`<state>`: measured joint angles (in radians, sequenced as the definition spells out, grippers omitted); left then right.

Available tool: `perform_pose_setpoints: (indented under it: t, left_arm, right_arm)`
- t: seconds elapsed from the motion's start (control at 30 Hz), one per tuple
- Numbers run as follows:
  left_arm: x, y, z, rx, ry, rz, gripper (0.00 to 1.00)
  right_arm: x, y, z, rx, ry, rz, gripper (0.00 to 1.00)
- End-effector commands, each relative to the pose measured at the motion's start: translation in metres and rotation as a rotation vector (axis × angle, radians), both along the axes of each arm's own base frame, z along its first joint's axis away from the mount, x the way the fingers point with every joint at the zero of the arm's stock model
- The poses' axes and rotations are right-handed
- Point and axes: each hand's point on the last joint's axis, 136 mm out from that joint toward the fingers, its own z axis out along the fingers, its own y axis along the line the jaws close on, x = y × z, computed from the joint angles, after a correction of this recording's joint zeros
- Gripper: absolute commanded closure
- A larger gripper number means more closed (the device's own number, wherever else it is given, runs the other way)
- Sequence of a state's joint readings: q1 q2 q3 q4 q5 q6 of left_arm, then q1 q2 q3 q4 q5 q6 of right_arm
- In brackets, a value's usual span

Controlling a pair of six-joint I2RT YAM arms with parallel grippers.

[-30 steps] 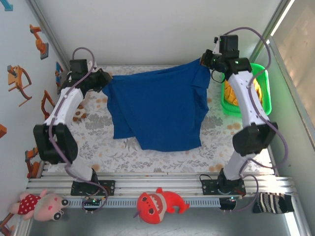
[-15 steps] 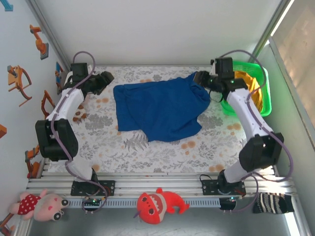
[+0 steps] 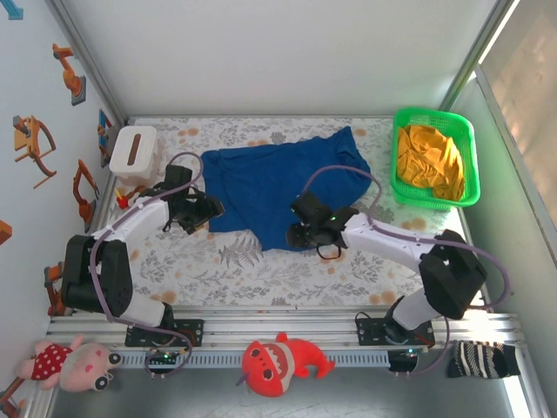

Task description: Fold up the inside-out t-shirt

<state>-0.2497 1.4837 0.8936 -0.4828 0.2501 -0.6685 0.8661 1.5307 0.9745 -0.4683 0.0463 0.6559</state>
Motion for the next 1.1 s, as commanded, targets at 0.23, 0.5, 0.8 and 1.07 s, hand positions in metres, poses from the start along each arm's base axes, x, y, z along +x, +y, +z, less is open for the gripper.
perform_pose_setpoints:
  t: [0.23,0.5,0.8,1.07]
  left_arm:
    - [-0.005,0.004,-0.032,0.081,0.054,-0.021,0.4]
    - [-0.008,-0.004,-0.046,0.07,0.08,-0.033,0.42]
    - [0.005,-0.011,-0.054,0.084,0.088,-0.067,1.0]
    - [0.044,0.011,0.034,0.026,-0.094,-0.077,1.0]
  right_arm:
    - [0.001,0.069,-0.005,-0.028,-0.069,0.044,0.34]
    - [0.003,0.071,-0.03,-0.108,-0.062,-0.005,0.34]
    - [0.014,0.023,-0.037,-0.211,-0.117,-0.12,1.0]
    - [0.059,-0.053,0.063,-0.124,-0.23,-0.168,1.0]
